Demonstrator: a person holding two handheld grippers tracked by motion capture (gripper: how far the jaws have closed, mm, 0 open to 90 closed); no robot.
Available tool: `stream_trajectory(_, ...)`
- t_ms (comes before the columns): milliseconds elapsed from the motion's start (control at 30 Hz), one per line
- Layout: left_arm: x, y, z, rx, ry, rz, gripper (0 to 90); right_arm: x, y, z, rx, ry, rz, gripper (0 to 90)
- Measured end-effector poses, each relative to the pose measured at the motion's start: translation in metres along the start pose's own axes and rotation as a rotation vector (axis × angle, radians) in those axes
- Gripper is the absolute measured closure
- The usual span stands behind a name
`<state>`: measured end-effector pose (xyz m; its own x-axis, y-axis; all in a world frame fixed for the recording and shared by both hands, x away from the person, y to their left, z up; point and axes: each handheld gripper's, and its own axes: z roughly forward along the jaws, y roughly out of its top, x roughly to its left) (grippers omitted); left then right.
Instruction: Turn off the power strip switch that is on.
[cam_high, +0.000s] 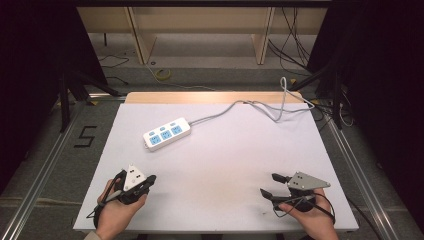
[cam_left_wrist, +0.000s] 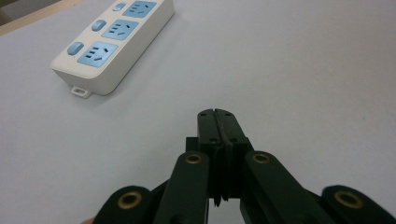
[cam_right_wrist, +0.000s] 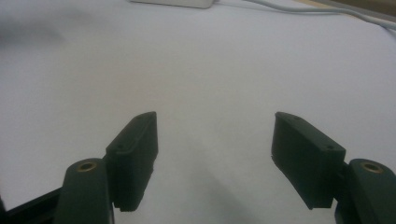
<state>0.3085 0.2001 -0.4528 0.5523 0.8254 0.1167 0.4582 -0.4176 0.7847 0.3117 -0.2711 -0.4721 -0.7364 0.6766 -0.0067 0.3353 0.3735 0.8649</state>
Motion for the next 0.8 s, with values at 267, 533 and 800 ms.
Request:
stream_trajectory(267, 0.004, 0.008, 0.003, 0.004, 0.008, -0.015, 89.5, 0.0, 0.0, 0.0, -0.001, 0.0, 0.002, 32.6)
stream_trajectory(533, 0.005, 0.014, 0.006, 0.006, 0.01, -0.016, 89.5, 0.001, 0.0, 0.0, -0.002, 0.002, -0.001, 32.6)
stream_trajectory(800, 0.007, 0.02, 0.01, 0.002, 0.008, -0.015, 89.5, 0.001, 0.0, 0.0, 0.001, 0.004, 0.002, 32.6)
